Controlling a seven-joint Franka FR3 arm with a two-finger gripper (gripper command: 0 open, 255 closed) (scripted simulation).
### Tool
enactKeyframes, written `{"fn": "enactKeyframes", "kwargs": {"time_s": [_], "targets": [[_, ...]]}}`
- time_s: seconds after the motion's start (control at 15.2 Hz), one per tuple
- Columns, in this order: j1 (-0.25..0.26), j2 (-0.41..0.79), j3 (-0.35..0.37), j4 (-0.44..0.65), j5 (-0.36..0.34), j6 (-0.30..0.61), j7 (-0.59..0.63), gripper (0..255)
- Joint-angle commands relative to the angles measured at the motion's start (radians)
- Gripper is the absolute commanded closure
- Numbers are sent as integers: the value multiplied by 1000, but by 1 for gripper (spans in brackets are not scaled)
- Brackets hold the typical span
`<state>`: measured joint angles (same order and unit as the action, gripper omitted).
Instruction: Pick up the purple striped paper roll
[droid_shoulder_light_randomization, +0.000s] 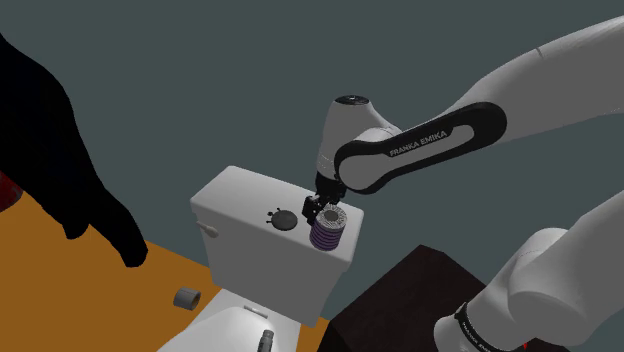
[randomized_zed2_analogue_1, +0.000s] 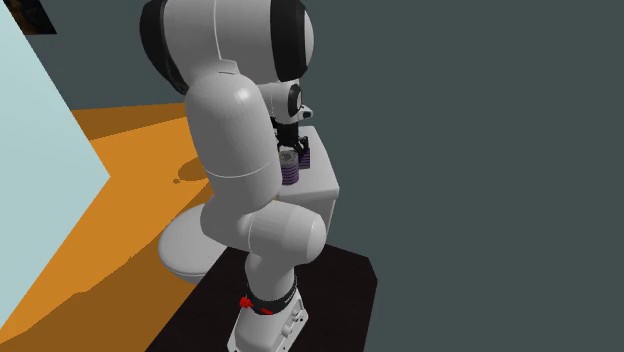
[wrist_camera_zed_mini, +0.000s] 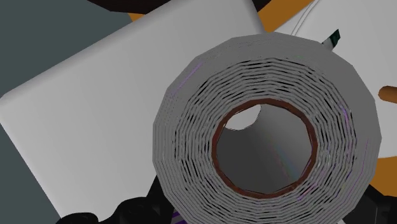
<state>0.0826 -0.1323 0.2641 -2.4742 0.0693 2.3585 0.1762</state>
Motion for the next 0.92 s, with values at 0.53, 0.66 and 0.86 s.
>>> {"fn": "enactKeyframes", "kwargs": {"time_s": [0.53,0.66,0.86], "targets": [[0,5,0,0,-1,5,1,255],[0,-14,-1,11,3,-25,-3,255],[1,-41,-4,28,9,-69,-7,255]]}}
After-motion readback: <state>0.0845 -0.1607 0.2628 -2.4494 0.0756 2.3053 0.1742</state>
